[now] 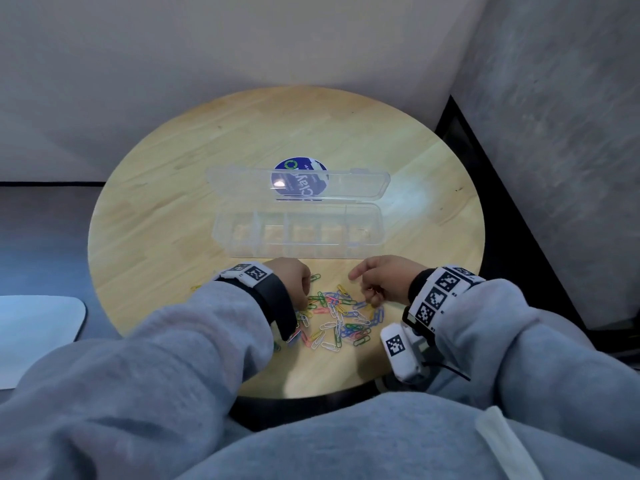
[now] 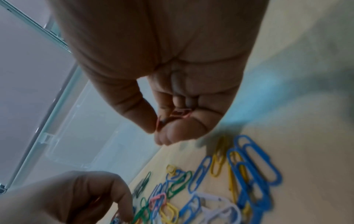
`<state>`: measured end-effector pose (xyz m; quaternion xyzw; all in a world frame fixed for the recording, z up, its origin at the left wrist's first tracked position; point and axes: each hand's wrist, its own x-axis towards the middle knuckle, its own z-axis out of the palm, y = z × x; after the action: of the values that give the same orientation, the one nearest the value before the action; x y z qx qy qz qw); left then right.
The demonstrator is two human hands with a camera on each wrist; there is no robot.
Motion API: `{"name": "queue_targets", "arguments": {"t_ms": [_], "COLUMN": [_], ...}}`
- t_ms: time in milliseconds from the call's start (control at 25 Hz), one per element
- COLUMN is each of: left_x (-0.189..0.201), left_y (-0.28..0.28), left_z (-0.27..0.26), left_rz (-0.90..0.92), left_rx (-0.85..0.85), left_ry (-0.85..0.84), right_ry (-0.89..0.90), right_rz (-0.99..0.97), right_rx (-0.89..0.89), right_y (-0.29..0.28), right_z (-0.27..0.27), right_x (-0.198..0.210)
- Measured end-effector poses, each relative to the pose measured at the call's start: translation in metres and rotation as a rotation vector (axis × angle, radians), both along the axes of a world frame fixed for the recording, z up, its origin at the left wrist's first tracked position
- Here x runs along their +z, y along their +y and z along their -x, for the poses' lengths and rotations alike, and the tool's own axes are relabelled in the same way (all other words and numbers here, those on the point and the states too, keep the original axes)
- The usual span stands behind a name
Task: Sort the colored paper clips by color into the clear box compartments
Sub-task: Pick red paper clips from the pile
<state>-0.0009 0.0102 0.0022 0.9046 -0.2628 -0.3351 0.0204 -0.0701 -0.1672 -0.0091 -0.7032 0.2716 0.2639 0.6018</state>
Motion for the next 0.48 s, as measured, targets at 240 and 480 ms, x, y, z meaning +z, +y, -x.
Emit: {"name": "queue_targets", "arguments": {"t_ms": [240, 480], "left_x": [-0.011, -0.008], "left_y": [-0.003, 0.008], "left_z": [0.002, -0.004], "left_rz": [0.027, 0.103], "left_rx": [0.027, 0.116], "left_ry": [0.007, 0.020], "right_ry": [0.064, -0.098], "right_rz": [0.053, 0.548], "right_rx": [0.082, 0.451], "right_y": [0.016, 0.027], "right_z": [-0.003, -0.002], "right_x": [0.003, 0.007]}}
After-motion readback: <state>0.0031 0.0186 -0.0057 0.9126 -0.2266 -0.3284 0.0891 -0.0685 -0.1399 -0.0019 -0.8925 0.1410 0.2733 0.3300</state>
